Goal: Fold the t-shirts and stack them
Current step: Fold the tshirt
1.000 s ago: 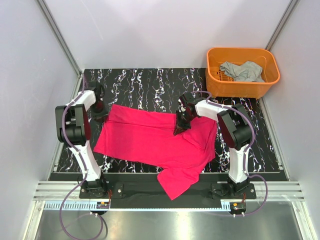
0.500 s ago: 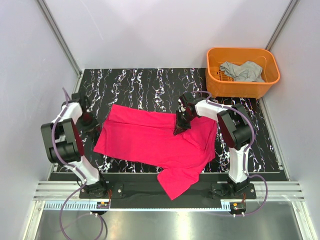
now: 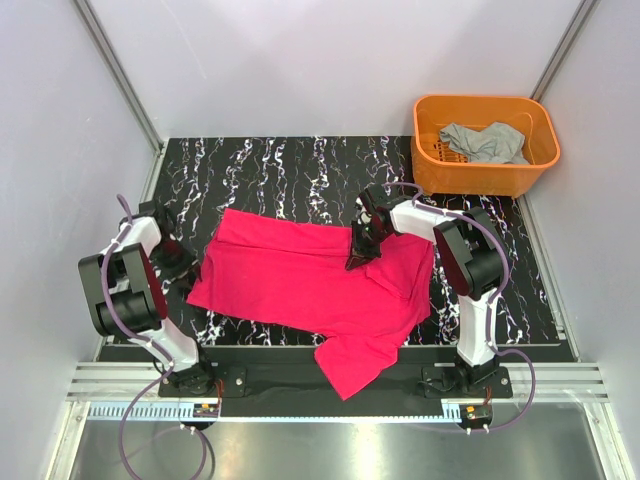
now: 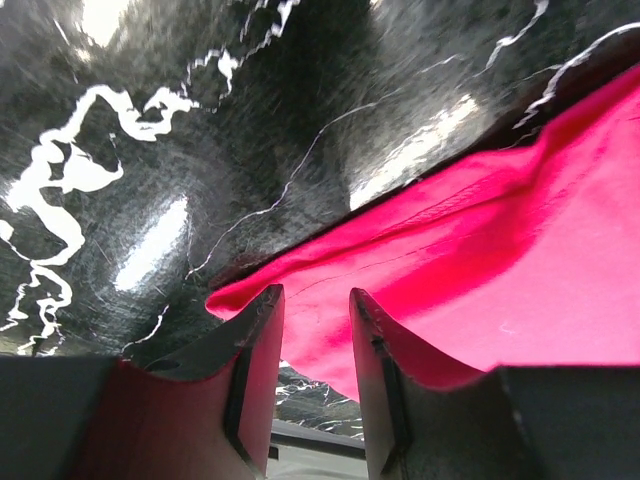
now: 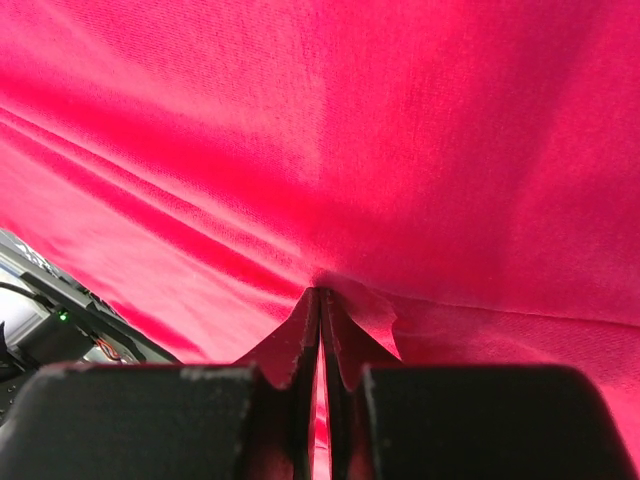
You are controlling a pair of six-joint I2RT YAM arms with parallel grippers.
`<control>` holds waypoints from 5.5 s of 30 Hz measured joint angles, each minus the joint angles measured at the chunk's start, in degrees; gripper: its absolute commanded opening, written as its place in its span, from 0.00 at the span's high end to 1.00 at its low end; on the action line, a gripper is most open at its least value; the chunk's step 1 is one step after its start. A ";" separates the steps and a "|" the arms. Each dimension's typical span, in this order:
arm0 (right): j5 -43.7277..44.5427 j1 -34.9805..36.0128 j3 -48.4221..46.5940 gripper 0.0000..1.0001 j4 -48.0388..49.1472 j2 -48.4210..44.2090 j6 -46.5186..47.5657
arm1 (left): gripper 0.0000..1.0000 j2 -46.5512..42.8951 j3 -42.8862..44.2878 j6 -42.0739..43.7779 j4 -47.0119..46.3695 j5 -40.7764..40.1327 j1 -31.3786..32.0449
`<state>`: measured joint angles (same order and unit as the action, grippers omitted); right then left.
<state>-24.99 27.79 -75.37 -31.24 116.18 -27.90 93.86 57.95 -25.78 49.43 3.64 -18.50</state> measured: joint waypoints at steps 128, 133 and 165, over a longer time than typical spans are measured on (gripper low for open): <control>6.97 -22.10 2.08 0.26 -9.35 -15.43 5.99 | 0.24 24.20 32.13 8.37 -3.34 2.73 7.48; 9.25 -22.18 3.10 0.43 -6.93 -12.41 6.78 | 0.27 26.29 32.96 9.27 -2.34 4.20 7.50; 23.65 -15.32 0.66 0.95 14.88 -4.15 4.17 | 0.96 35.15 45.29 0.11 0.28 7.08 -0.55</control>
<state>-1.34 12.47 -74.72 -16.36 112.03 -23.73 129.01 103.24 -25.67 49.71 10.72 -19.05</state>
